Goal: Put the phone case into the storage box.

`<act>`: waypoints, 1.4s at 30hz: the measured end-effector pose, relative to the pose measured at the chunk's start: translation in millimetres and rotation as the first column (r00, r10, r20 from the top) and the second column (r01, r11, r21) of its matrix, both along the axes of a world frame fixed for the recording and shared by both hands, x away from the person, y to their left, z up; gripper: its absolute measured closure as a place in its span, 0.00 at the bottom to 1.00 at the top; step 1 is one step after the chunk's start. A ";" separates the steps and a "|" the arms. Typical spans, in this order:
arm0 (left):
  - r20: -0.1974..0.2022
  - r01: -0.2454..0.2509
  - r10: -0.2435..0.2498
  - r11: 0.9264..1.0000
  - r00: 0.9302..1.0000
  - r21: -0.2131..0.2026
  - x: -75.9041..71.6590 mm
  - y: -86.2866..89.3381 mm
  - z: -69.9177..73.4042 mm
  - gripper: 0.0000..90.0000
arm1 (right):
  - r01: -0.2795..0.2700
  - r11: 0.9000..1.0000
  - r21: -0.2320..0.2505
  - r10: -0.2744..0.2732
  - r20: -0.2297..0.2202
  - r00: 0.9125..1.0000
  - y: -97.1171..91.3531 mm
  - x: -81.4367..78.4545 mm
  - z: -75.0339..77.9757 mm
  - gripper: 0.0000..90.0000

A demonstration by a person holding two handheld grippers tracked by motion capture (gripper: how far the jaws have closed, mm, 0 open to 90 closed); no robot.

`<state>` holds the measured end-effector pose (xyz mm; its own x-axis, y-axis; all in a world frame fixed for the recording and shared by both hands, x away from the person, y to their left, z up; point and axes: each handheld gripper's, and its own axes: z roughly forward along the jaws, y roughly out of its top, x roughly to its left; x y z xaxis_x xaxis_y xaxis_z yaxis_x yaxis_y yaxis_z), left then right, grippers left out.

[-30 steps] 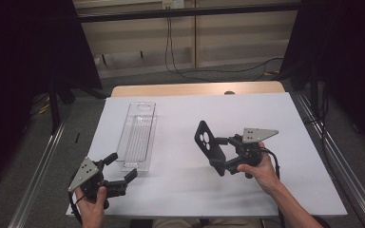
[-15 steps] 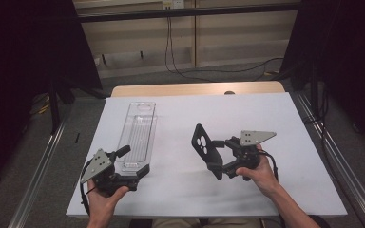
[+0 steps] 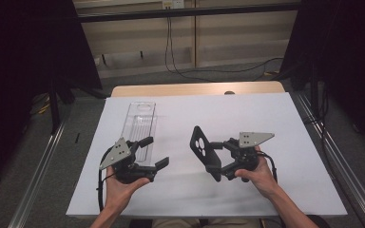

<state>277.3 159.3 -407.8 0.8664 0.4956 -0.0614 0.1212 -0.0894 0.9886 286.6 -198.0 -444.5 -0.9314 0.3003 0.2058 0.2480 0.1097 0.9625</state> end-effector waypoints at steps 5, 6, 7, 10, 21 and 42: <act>0.015 -0.022 0.022 1.000 1.000 -0.004 5.4 -8.2 4.8 0.15 | -0.001 1.000 0.010 0.001 0.004 1.000 0.0 0.0 1.4 0.16; 0.014 0.019 -0.019 1.000 1.000 -0.015 9.0 -9.7 4.8 0.16 | -0.005 1.000 0.009 0.005 0.005 1.000 -0.3 0.1 1.5 0.16; 0.018 0.016 -0.016 1.000 1.000 -0.007 10.2 -10.5 5.2 0.17 | -0.006 1.000 0.011 0.006 0.004 1.000 -0.4 0.2 1.4 0.16; 0.015 0.016 -0.016 1.000 1.000 -0.023 14.9 -17.2 5.7 0.18 | -0.006 1.000 0.011 0.005 0.004 1.000 -0.2 0.3 1.3 0.16; 0.027 0.106 -0.106 0.994 0.994 -0.006 31.5 -38.4 16.2 0.30 | -0.019 1.000 0.012 0.019 -0.001 1.000 3.7 -0.7 0.4 0.16; 0.059 0.147 -0.145 0.989 0.988 -0.034 45.6 -56.8 8.2 0.54 | -0.052 0.998 0.023 0.052 -0.009 0.999 10.1 -0.9 -0.9 0.16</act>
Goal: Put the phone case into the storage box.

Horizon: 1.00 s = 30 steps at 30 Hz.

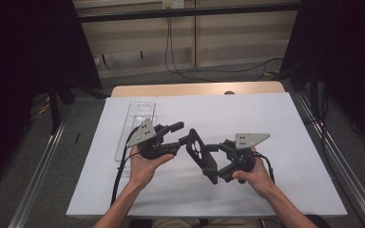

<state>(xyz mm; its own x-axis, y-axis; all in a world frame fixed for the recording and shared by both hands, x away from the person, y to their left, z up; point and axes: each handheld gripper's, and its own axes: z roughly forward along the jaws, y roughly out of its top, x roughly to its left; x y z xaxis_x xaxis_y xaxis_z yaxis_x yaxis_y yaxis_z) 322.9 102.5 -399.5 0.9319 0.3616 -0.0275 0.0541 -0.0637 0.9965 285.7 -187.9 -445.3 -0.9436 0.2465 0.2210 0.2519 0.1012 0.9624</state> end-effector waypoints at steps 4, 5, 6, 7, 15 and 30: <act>0.004 0.019 -0.019 1.000 1.000 0.000 1.3 -0.1 0.0 0.60 | -0.007 1.000 -0.001 0.007 -0.005 1.000 1.2 -0.1 -0.4 0.16; 0.004 0.025 -0.025 1.000 1.000 0.000 0.9 -0.3 0.0 0.61 | -0.008 1.000 -0.004 0.008 -0.003 1.000 1.7 -0.1 -0.4 0.16; 0.003 0.027 -0.027 1.000 1.000 -0.004 0.8 -0.8 0.0 0.62 | -0.012 1.000 0.001 0.012 -0.006 1.000 2.0 0.0 -0.6 0.16; 0.011 0.019 -0.019 1.000 1.000 -0.022 0.5 -2.3 -0.5 0.65 | -0.010 1.000 0.000 0.010 -0.004 1.000 2.6 0.1 -0.7 0.16; -0.002 0.035 -0.035 0.999 0.999 -0.038 2.3 -3.8 -2.5 0.72 | -0.021 1.000 0.003 0.021 -0.007 1.000 2.8 0.7 -0.9 0.16; 0.011 0.098 -0.098 0.993 0.995 -0.063 3.4 -7.5 -4.3 0.93 | -0.034 0.999 0.005 0.034 -0.015 0.999 3.6 1.2 -1.2 0.16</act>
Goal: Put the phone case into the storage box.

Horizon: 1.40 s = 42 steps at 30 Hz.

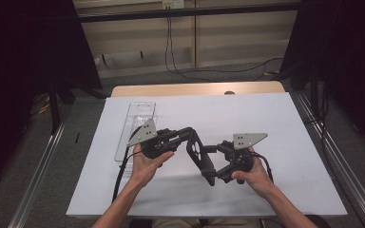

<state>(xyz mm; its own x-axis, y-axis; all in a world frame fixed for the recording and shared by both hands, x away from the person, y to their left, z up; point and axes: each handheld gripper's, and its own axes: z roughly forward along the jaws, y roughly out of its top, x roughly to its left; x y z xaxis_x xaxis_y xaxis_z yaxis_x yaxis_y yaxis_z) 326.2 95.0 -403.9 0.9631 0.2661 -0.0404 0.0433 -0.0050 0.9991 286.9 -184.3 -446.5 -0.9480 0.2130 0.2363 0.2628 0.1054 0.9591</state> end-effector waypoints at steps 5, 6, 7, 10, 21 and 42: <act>-0.015 0.003 -0.003 1.000 1.000 -0.017 0.3 -0.6 -0.5 0.96 | -0.001 1.000 0.002 0.001 0.000 1.000 0.0 0.3 0.0 0.16; -0.012 0.003 -0.003 1.000 1.000 0.000 0.4 0.4 0.2 0.97 | -0.001 1.000 0.002 0.001 0.001 1.000 0.1 0.3 0.0 0.16; -0.014 -0.010 0.010 1.000 1.000 -0.011 -0.1 -0.3 -0.1 0.98 | 0.001 1.000 0.004 -0.001 -0.003 1.000 -0.1 0.3 0.0 0.16; -0.020 -0.009 0.009 1.000 1.000 -0.002 0.2 0.2 0.1 1.00 | 0.002 1.000 0.004 -0.002 0.003 1.000 -0.4 0.5 0.5 0.16; -0.028 -0.012 0.011 1.000 1.000 -0.014 -1.3 -1.0 0.7 0.99 | 0.000 1.000 0.006 0.000 0.003 1.000 -0.3 0.5 1.3 0.16; -0.033 0.039 -0.040 0.999 0.999 -0.034 -3.0 -3.5 1.3 0.95 | -0.040 0.999 0.002 0.040 -0.005 0.999 3.4 -0.7 1.1 0.16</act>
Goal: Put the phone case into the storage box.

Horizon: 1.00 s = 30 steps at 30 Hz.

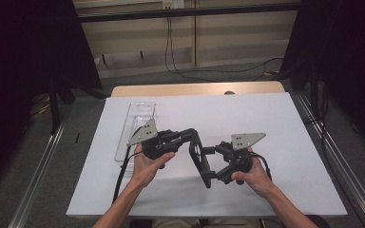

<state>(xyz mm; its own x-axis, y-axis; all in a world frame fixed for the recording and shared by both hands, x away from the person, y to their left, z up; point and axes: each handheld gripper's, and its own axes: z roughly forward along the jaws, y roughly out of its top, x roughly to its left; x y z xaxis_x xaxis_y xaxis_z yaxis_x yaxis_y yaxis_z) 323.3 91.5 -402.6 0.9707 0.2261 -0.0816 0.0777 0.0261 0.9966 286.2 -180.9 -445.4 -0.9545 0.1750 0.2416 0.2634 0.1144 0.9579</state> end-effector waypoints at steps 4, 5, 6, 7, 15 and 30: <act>-0.003 0.003 -0.003 1.000 1.000 -0.008 -0.6 -1.5 -0.2 0.97 | -0.006 1.000 -0.001 0.006 0.001 1.000 1.5 -0.6 0.0 0.16; -0.005 0.005 -0.005 1.000 1.000 -0.009 -0.6 -1.5 -0.2 0.97 | -0.011 1.000 -0.001 0.011 0.002 1.000 1.5 -0.1 -0.1 0.16; -0.007 0.007 -0.007 1.000 1.000 -0.011 -0.7 -1.5 -0.2 0.97 | -0.013 1.000 0.003 0.013 -0.002 1.000 1.4 -0.1 -0.1 0.16; -0.002 0.000 0.000 1.000 1.000 -0.004 -0.9 -1.3 0.3 0.97 | -0.013 1.000 0.002 0.013 -0.001 1.000 1.4 -0.2 0.0 0.16; -0.015 -0.033 0.033 0.999 0.999 0.003 -1.6 -2.5 2.5 0.98 | 0.006 1.000 0.013 -0.006 -0.005 1.000 1.7 1.0 -0.8 0.15; -0.022 -0.089 0.090 0.995 0.996 0.042 -0.1 2.2 2.5 0.98 | 0.069 0.997 0.025 -0.069 0.003 0.998 -3.7 1.6 1.4 0.03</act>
<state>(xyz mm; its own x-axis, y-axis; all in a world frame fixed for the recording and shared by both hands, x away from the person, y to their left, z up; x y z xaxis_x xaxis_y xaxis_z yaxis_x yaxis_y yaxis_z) 323.2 93.8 -400.0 0.9443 0.3157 -0.0929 0.1001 -0.0066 0.9950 287.8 -184.5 -444.1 -0.9412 0.2347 0.2432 0.2663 0.0719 0.9612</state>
